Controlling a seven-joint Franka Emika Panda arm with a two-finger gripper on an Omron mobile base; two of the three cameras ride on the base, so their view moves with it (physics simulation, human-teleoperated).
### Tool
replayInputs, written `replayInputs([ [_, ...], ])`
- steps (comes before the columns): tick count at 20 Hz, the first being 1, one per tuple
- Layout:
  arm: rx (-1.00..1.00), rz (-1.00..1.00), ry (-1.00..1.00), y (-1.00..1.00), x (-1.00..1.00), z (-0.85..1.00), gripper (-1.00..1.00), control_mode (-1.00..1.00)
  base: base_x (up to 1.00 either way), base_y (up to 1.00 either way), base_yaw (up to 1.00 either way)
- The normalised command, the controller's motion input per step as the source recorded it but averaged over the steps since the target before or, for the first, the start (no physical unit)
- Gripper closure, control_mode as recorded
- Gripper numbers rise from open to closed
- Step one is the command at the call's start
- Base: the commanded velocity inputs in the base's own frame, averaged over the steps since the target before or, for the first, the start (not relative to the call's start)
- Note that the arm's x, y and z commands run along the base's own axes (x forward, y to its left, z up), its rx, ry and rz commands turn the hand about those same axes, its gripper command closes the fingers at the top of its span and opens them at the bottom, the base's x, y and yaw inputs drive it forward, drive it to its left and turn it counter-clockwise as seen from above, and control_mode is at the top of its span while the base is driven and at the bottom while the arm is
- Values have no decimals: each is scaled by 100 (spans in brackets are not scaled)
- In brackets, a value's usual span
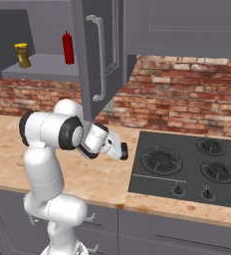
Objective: Collect the turmeric, ketchup, and shaker from the cabinet and place them next to the stove.
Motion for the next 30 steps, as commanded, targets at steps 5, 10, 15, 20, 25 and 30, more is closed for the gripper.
replayInputs([
  [5,1,0,-7,0,0,-35,-100,-100,0,0,0],
  [10,1,0,-11,0,-6,-27,-100,-100,0,0,0],
  [15,0,0,-4,6,-14,-6,-100,-100,0,0,0],
  [20,0,-2,0,27,-15,0,-100,-100,0,0,0],
  [25,-2,-2,0,37,-22,7,-100,-100,0,0,0],
  [30,-9,0,-1,38,-36,33,-100,-100,0,0,0],
])
